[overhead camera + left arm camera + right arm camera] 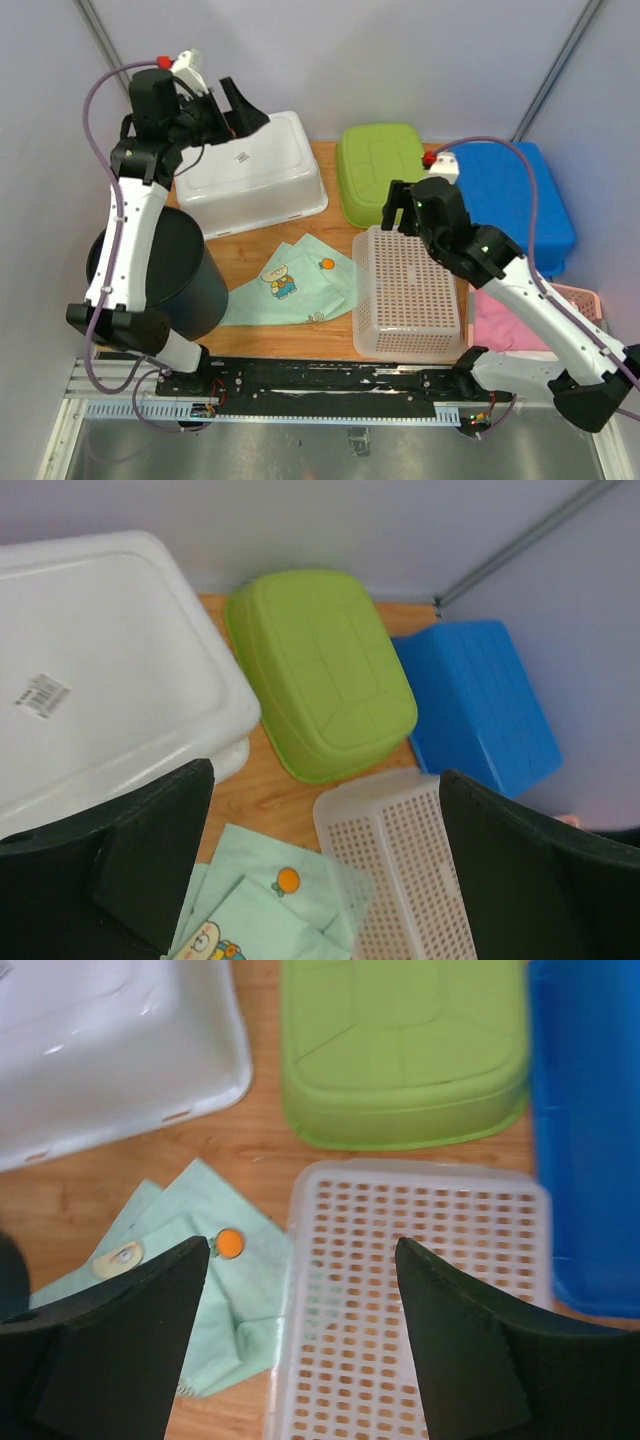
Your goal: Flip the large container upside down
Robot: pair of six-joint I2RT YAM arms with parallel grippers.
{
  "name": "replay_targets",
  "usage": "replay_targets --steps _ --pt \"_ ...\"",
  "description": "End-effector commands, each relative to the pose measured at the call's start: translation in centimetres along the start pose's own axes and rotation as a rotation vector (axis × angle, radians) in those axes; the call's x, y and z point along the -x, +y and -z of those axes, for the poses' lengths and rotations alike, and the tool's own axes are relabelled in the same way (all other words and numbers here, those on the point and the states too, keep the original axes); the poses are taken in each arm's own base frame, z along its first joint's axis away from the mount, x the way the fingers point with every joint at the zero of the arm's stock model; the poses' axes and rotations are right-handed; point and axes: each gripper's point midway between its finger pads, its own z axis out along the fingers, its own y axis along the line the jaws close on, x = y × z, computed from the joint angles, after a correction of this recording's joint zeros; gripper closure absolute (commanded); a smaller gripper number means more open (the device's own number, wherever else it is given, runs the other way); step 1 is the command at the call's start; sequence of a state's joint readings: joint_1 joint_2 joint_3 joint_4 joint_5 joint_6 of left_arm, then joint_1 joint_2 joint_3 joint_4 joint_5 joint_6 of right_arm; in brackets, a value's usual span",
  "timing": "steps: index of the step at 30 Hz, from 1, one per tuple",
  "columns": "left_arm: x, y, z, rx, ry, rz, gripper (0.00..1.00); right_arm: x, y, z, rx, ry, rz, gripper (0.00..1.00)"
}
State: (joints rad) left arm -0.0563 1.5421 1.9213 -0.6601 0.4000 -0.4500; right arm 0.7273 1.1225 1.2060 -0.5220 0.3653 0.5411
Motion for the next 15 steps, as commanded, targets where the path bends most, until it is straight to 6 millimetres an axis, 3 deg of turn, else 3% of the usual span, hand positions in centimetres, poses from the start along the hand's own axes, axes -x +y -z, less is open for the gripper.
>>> replay_targets --steps 1,4,6,9,15 --pt "-4.3 -4.5 1.5 -0.078 0.034 -0.207 0.01 3.5 -9.0 4.1 -0.43 -0.134 0.104 0.2" --pt "-8.6 -6.9 3.1 -0.147 0.046 -0.231 0.01 4.3 -11.4 5.9 -0.542 -0.202 0.084 0.19" --pt "-10.8 -7.4 4.3 -0.191 0.027 -0.223 0.01 4.3 -12.4 6.8 -0.579 -0.241 0.061 0.19" --pt "-13.4 -6.3 6.2 -0.197 -0.013 -0.226 0.01 3.9 -13.4 7.8 -0.588 -0.285 0.019 0.19" --pt "-15.0 -3.7 9.3 -0.142 -0.073 -0.318 0.01 2.9 -14.2 8.4 -0.577 -0.319 -0.038 0.19"
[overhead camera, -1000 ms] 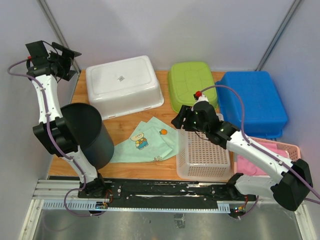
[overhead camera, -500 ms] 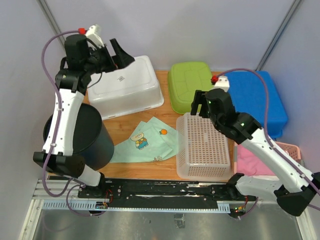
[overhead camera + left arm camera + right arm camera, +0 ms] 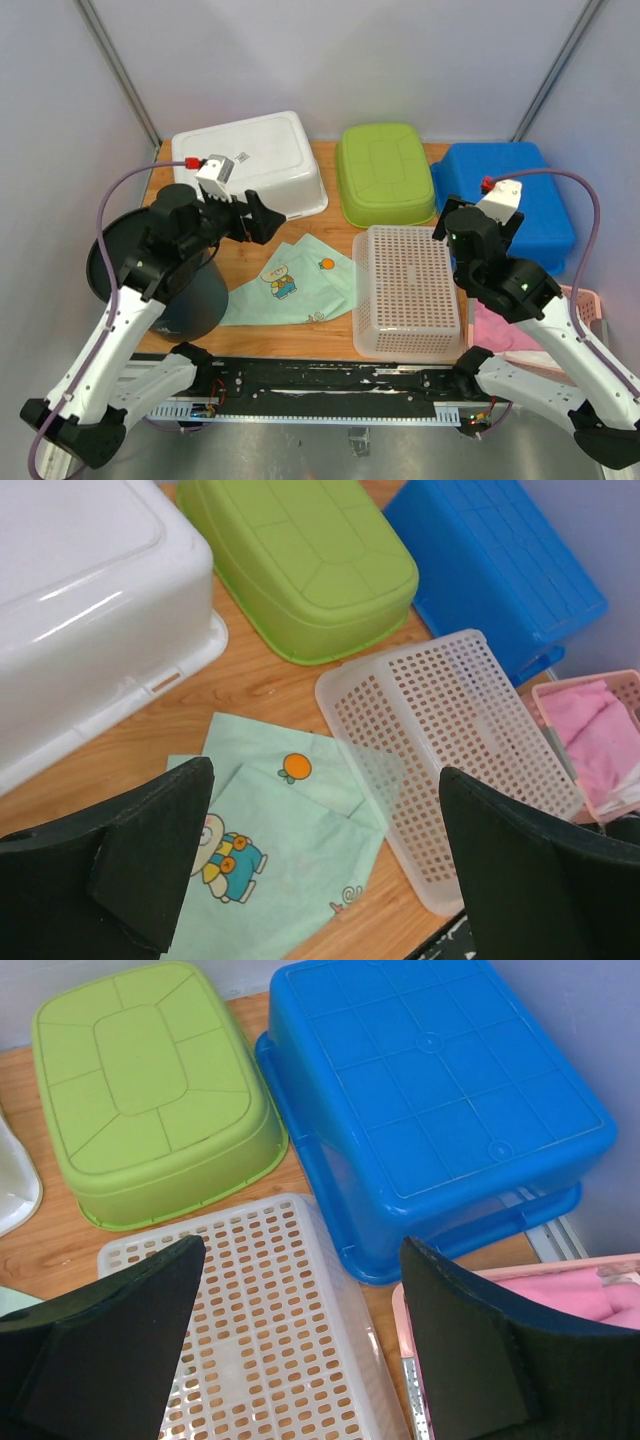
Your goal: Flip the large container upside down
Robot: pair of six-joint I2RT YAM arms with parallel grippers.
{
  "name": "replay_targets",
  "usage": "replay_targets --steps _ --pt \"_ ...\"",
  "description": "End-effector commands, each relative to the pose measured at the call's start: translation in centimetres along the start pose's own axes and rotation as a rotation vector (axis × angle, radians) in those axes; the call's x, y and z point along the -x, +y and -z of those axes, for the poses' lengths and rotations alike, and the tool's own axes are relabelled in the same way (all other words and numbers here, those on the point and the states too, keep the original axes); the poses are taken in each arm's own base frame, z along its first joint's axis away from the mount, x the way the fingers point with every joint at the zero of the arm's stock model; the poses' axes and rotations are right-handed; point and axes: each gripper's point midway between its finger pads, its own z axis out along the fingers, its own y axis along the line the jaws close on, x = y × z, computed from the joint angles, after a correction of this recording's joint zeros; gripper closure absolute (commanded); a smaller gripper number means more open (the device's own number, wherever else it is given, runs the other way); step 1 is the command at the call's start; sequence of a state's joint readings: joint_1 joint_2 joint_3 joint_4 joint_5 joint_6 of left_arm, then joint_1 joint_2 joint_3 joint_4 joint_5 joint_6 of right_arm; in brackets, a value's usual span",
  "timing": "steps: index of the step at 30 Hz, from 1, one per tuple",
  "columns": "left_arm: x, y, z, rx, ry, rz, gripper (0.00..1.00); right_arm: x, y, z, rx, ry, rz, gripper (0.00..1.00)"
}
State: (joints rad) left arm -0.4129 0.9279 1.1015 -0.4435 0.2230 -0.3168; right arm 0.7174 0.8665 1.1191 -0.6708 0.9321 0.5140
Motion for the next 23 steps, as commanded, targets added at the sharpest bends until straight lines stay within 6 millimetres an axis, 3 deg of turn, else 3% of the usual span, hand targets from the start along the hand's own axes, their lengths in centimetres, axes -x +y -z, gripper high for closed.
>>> replay_targets --steps 1,6,14,23 --pt "2.3 0.2 2.2 0.027 -0.159 -0.114 0.01 -0.1 -1.8 -0.1 -0.076 -0.037 -0.054 0.2" --pt "2.4 0.6 3.1 0.047 -0.192 -0.131 0.01 -0.2 -1.9 0.1 -0.066 -0.047 -0.092 0.21" --pt "0.8 1.2 2.0 0.052 -0.147 -0.105 0.01 -0.5 -2.1 0.0 -0.072 -0.049 -0.101 0.22" --pt "1.9 1.7 2.4 0.083 -0.226 -0.089 0.01 -0.7 -2.2 -0.1 -0.082 -0.046 -0.075 0.21"
